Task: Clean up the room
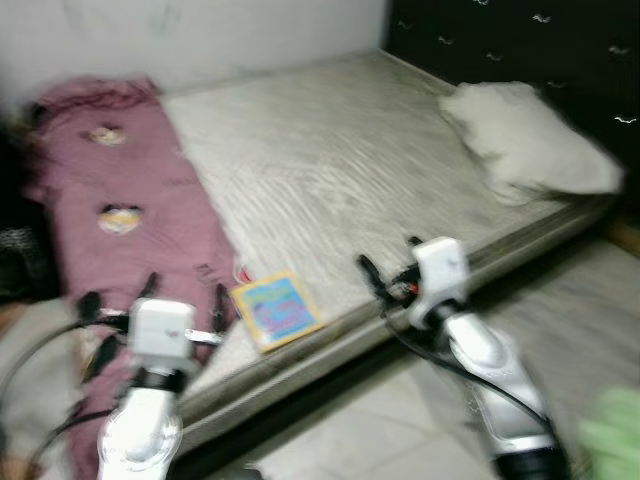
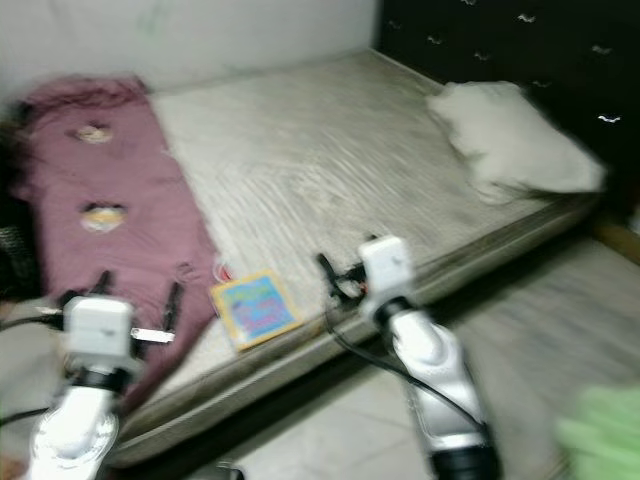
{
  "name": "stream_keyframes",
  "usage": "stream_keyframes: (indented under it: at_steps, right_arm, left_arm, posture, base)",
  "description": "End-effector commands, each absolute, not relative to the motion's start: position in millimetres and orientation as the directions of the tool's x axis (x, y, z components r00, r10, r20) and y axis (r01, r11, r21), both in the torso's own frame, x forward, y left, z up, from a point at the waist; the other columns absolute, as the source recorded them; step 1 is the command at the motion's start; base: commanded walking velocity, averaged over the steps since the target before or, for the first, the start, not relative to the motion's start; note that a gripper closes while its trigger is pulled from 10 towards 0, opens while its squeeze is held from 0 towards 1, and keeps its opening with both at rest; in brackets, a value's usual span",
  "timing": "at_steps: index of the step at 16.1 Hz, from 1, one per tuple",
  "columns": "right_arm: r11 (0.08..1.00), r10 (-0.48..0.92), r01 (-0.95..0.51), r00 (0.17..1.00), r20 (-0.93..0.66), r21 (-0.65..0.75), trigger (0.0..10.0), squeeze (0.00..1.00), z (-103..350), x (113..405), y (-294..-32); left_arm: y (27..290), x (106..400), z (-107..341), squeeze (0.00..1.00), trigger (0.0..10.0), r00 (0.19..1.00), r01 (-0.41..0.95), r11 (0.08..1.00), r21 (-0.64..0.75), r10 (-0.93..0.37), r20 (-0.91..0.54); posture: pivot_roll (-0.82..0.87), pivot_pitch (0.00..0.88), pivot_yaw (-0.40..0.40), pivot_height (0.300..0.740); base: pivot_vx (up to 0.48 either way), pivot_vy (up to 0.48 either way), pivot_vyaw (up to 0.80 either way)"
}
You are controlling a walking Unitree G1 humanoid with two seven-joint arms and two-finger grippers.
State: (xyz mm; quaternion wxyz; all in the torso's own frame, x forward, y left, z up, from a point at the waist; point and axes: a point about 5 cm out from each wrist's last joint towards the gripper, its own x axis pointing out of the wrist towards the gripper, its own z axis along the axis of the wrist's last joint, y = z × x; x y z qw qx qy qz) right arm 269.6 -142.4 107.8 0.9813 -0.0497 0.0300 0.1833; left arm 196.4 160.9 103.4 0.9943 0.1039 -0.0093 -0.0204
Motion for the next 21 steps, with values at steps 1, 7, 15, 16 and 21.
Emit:
stream_keyframes:
  at_steps: [1, 7, 15, 16, 21]
  right_arm:
    - [0.921, 0.379, -0.383, 0.924, -0.058, -0.075, 10.0, 0.0, 111.8, 272.1, -134.4]
    - [0.921, 0.379, -0.382, 0.924, -0.054, -0.075, 10.0, 0.0, 112.1, 273.8, -132.9]
    - [0.928, 0.365, -0.368, 0.93, -0.05, -0.055, 10.0, 0.0, 111.5, 275.1, -133.6]
    - [0.928, 0.366, -0.368, 0.929, -0.049, -0.055, 10.0, 0.0, 111.5, 275.0, -133.5]
    - [0.93, 0.361, -0.363, 0.931, -0.049, -0.054, 10.0, 0.0, 111.4, 274.5, -134.3]
  left_arm:
    - [167.2, 196.5, 105.7, 0.0, 10.0, 0.999, 0.024, 0.972, 0.232, -0.029, 0.019]
    - [165.5, 197.7, 106.3, 0.0, 10.0, 0.999, 0.029, 0.973, 0.23, -0.035, 0.022]
    - [163.7, 198.4, 105.3, 0.0, 10.0, 0.998, 0.053, 0.978, 0.201, -0.057, 0.013]
    - [163.0, 198.4, 105.6, 0.0, 10.0, 0.998, 0.059, 0.978, 0.198, -0.064, 0.015]
    - [159.5, 196.6, 106.5, 0.0, 10.0, 0.995, 0.095, 0.978, 0.184, -0.1, 0.019]
  posture:
    - [-0.05, 0.0, -0.037, 0.74]
    - [-0.06, 0.0, -0.033, 0.74]
    - [-0.06, 0.0, -0.032, 0.74]
    - [-0.06, 0.0, -0.032, 0.74]
    - [-0.06, 0.0, -0.029, 0.74]
  base:
    - [0.0, 0.0, 0.8]
    - [0.0, 0.0, 0.8]
    - [0.0, 0.0, 0.58]
    - [0.0, 0.0, 0.0]
    - [0.175, 0.0, 0.0]
